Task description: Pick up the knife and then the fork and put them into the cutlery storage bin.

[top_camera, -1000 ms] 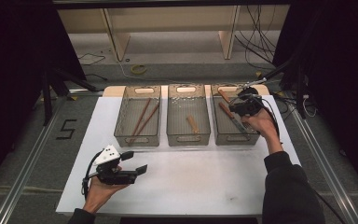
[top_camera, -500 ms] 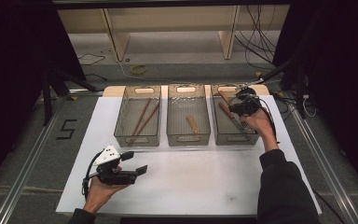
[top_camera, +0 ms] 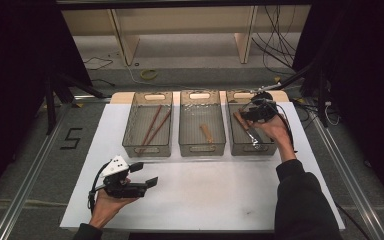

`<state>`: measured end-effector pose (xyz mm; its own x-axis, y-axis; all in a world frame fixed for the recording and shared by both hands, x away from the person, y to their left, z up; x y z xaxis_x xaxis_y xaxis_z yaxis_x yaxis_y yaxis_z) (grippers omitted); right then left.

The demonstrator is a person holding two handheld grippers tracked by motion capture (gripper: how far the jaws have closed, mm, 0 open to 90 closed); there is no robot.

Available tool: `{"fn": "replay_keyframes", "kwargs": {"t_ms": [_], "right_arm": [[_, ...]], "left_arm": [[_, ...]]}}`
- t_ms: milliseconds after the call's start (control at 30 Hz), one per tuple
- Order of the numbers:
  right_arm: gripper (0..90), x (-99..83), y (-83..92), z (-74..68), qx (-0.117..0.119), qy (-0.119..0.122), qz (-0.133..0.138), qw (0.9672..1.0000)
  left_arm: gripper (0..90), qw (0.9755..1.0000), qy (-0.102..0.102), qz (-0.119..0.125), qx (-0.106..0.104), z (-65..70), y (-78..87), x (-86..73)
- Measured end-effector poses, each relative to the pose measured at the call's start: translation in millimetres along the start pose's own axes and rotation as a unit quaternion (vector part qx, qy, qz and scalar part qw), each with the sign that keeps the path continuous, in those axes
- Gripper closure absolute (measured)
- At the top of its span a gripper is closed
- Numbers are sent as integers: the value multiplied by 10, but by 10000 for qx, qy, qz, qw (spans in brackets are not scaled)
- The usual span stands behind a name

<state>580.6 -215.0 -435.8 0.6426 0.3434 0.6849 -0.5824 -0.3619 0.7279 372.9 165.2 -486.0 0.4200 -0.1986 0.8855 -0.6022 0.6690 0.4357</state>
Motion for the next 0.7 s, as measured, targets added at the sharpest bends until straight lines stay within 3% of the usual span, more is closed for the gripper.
{"fn": "replay_keyframes", "kwargs": {"t_ms": [333,700], "right_arm": [[410,-26,187,-216,371,-94,253,9989],[335,-174,414,-511,759,-179,655,9948]], "left_arm": [[181,10000,58,14,-20,0,-1,7],[180,10000,44,-28,-52,12,-25,16]]}}
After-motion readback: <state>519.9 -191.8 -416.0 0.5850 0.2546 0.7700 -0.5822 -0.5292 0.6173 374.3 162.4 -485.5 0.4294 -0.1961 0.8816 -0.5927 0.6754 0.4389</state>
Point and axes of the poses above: each handheld gripper's, and its own axes: y roughly backward along the jaws, x roughly out of its top, z roughly to its right, the point moved 6 cm from there along -y, roughly forward along the jaws, and after that the axes turned 2 degrees about x, right-handed, at the moved point
